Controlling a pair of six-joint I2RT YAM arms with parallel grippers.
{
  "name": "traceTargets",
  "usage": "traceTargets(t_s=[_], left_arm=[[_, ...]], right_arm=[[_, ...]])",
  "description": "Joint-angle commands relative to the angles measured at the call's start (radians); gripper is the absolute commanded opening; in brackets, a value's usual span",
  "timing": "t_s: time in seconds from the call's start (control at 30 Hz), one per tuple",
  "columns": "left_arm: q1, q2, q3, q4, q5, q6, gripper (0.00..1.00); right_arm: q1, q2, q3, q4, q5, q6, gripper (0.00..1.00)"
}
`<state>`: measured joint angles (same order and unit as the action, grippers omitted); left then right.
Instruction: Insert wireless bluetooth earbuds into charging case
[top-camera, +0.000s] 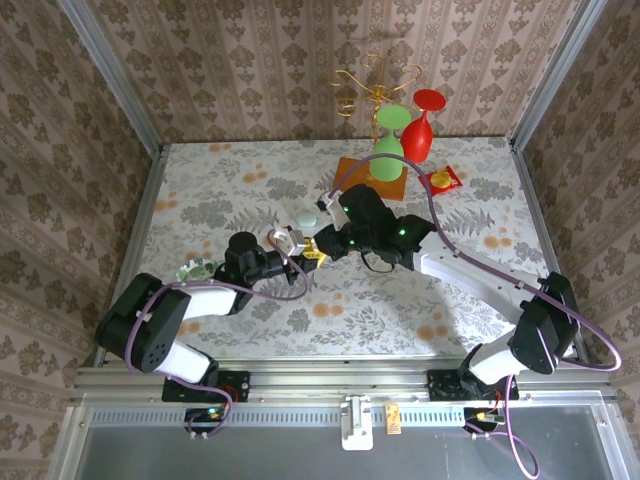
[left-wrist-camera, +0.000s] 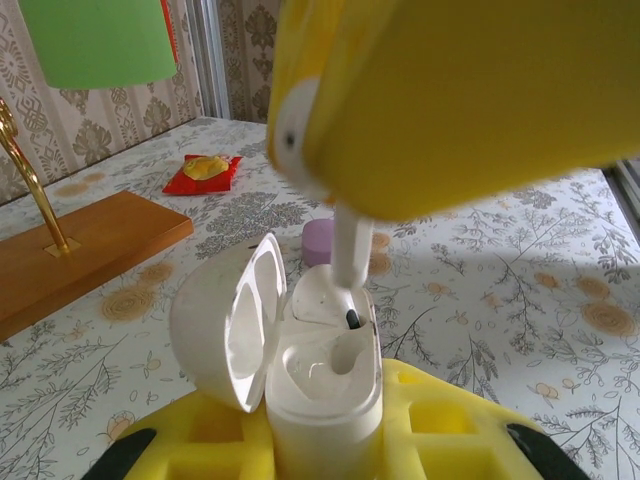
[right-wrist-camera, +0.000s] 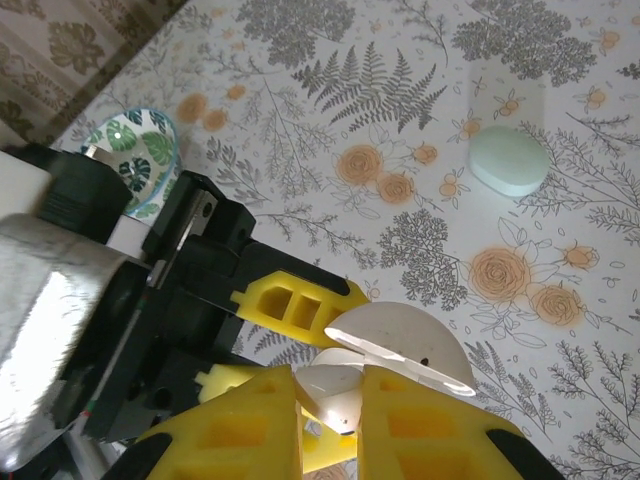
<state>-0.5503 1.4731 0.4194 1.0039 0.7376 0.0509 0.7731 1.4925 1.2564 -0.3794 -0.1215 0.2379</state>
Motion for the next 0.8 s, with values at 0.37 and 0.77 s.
traceTargets(t_s=[0.37,0.77], left_arm=[[-0.007,-0.014,0.028,0.009,0.0,-0.001,0.03],[-0.008,-0.013,0.033,0.01,0.004,-0.001,0.03]], right_arm=[[0.005,0.059,0.009,-0.037,0.032,-0.074,0.16],[0.012,0.077,0.036,-0.092,0.075,-0.103,0.16]])
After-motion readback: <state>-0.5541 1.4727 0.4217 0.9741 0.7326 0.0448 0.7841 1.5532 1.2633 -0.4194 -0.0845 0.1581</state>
